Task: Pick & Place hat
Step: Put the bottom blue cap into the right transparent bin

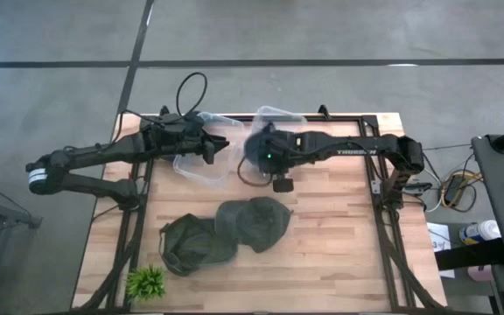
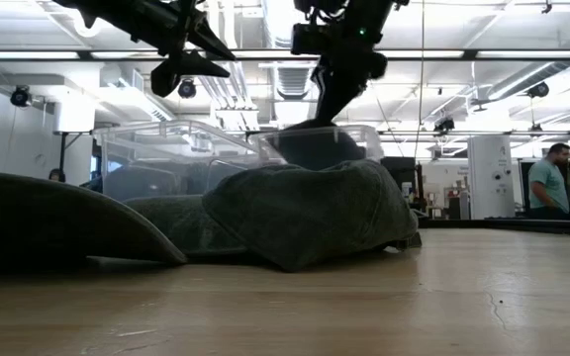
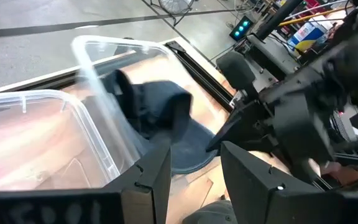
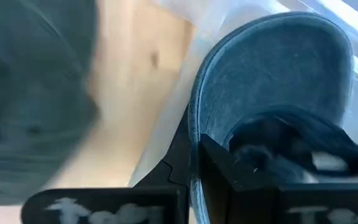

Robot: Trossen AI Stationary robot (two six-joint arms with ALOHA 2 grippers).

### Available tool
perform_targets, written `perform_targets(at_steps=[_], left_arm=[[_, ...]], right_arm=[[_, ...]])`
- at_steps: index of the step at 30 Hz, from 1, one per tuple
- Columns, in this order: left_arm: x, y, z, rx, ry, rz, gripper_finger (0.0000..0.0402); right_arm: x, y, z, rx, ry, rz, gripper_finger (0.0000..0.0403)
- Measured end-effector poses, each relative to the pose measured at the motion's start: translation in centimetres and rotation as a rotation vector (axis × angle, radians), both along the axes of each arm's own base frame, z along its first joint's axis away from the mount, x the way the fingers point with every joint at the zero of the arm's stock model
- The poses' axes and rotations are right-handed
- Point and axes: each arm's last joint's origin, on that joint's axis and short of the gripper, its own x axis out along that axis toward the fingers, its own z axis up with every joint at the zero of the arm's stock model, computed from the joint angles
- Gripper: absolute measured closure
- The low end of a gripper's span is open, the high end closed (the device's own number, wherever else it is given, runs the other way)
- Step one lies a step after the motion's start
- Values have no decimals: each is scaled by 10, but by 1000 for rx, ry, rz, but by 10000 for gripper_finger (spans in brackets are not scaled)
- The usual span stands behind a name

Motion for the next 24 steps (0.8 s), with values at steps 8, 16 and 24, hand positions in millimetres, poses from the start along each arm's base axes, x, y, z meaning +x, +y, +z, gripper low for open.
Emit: perform_targets(at_steps=[8, 16, 24], left_arm=[[0, 0, 0, -3, -1, 1, 268], [0, 0, 0, -25, -8, 9, 268], [0, 0, -1, -32, -5, 12, 268]], right_arm=[[-15, -20, 10, -184, 48, 85, 387], [-22, -19, -17, -248, 233, 275, 369], [-44, -9, -22, -93, 393, 285, 365]])
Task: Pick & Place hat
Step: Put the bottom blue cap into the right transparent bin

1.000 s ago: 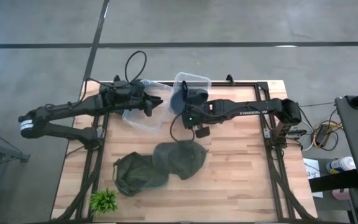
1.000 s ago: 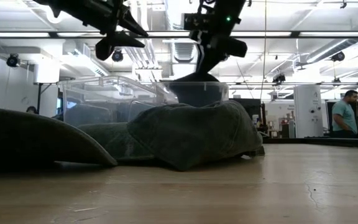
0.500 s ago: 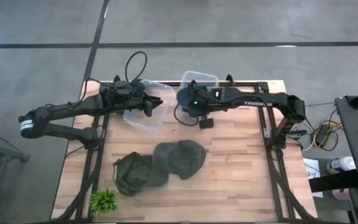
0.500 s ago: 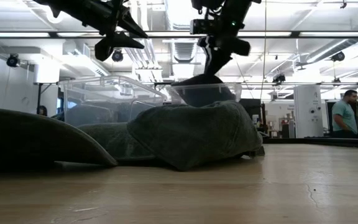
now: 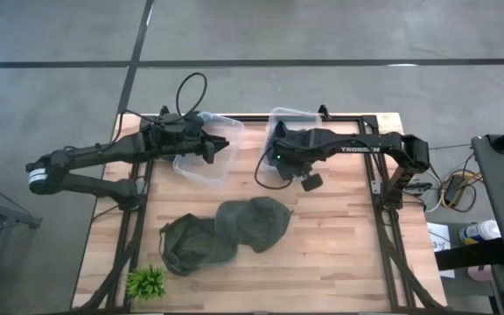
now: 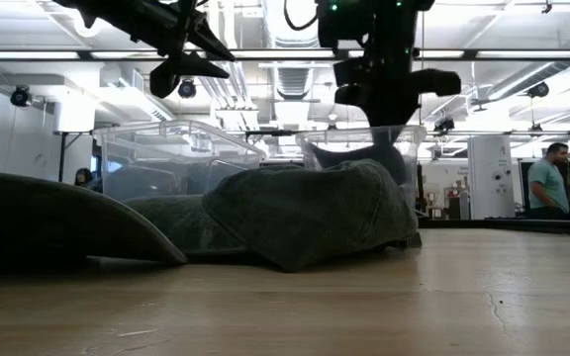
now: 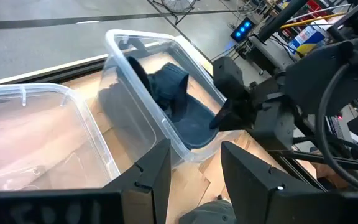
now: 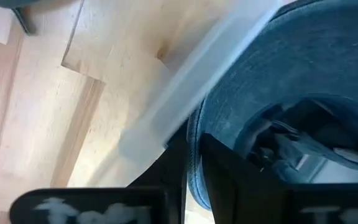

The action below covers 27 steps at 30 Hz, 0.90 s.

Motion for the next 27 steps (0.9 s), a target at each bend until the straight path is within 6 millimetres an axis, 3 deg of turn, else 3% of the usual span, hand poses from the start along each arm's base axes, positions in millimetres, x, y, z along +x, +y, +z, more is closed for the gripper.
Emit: perform_targets(at_steps=[12, 22, 27], left_arm=[[0, 0, -1, 9, 9, 1, 268], [-4, -1, -10, 16, 123, -18, 268], [-7, -2, -26, -9, 293, -39, 268]], right_arm=[[-36, 7, 47, -4, -101, -64, 348], [-33, 8, 19, 25, -24, -158, 272], [-38, 18, 39, 31, -96, -183, 243]])
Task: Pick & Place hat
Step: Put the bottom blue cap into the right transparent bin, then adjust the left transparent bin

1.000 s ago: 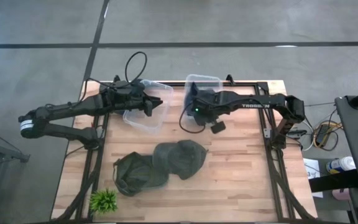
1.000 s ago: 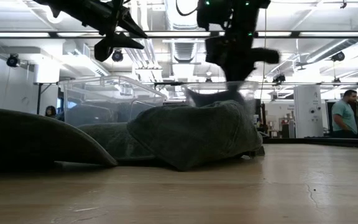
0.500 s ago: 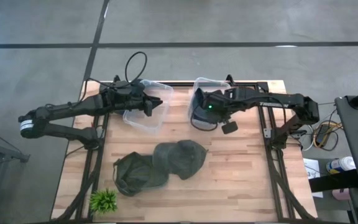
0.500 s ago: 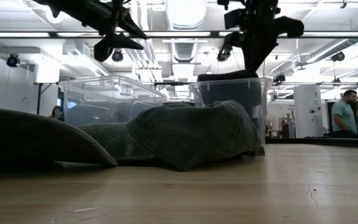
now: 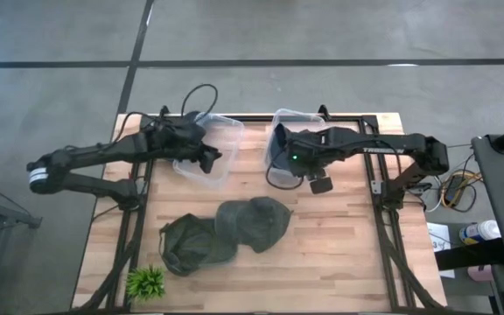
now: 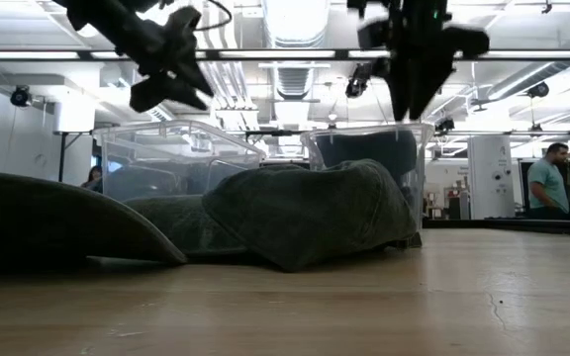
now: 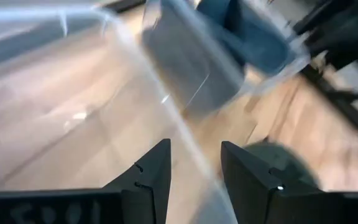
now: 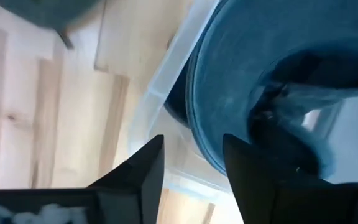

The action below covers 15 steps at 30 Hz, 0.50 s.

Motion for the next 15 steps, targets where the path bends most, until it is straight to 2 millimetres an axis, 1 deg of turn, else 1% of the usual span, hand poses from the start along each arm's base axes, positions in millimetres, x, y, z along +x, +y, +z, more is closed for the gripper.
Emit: perform_targets(at_steps=[3, 9, 12, 15], left_arm=[[6, 2, -11, 3, 80, -22, 268], [31, 14, -40, 22, 225, -36, 268], [48, 21, -50, 38, 260, -51, 268], [67, 28, -56, 61, 267, -72, 268]], right_arm=[[-4, 5, 20, -17, -70, 1, 230], [-15, 11, 57, -67, -221, -88, 218], [-21, 14, 66, -67, -269, -137, 219], [-25, 18, 71, -51, -299, -175, 219]])
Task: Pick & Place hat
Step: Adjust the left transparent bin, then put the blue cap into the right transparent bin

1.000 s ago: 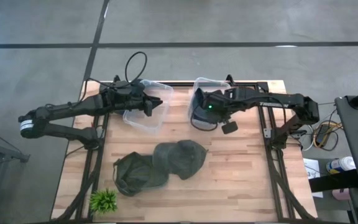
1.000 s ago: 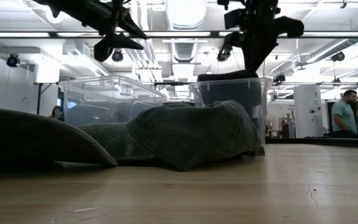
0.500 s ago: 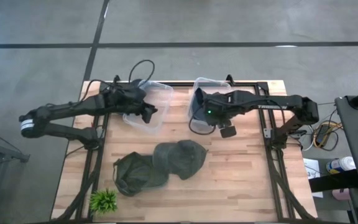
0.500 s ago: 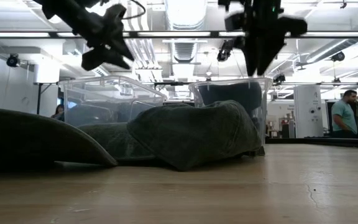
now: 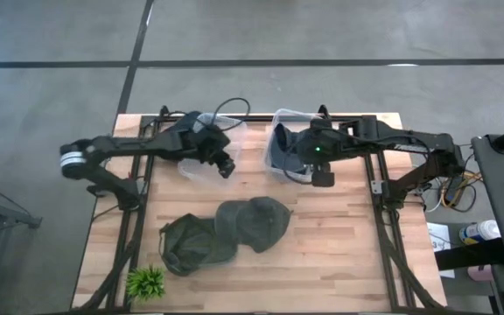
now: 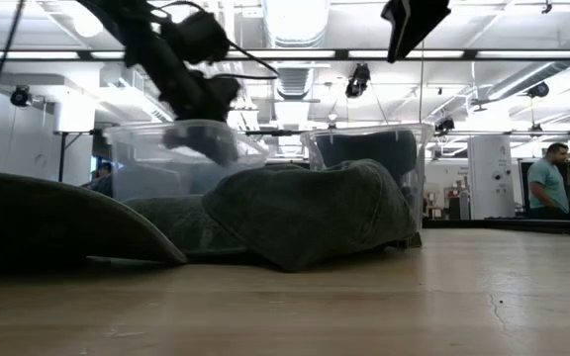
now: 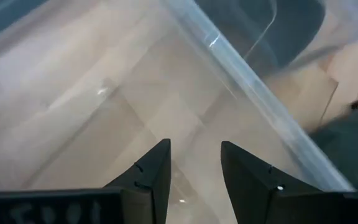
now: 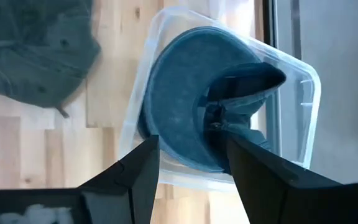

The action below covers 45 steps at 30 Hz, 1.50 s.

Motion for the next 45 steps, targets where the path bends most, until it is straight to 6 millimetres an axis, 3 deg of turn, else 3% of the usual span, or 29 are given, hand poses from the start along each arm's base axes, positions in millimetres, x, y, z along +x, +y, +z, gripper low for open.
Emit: perform_targets(at_steps=[11, 16, 20, 22, 28, 32, 34, 39, 45], left_arm=[[76, 32, 25, 138, -134, -70, 268], [112, 43, 22, 87, -169, -140, 268], [129, 49, 24, 63, -144, -166, 268], [131, 49, 34, 82, -119, -191, 268], [104, 40, 86, 178, -21, -267, 268], [65, 26, 122, 194, 28, -285, 268], [42, 18, 130, 186, 121, -270, 268], [-7, 10, 118, 233, 419, -118, 268], [-33, 24, 73, 278, 643, 30, 268]], right_arm=[[-1, 13, -2, 64, -33, -82, 218], [0, 20, -2, 70, -34, -70, 218], [0, 24, -2, 81, -42, -81, 218], [0, 26, -2, 85, -45, -87, 218], [-1, 28, -3, 77, -38, -75, 218], [-1, 27, -3, 50, -33, -63, 218], [-1, 27, -3, 50, -33, -59, 218], [1, 27, -7, 42, -27, -40, 218], [3, 27, -13, 26, -20, -4, 218]])
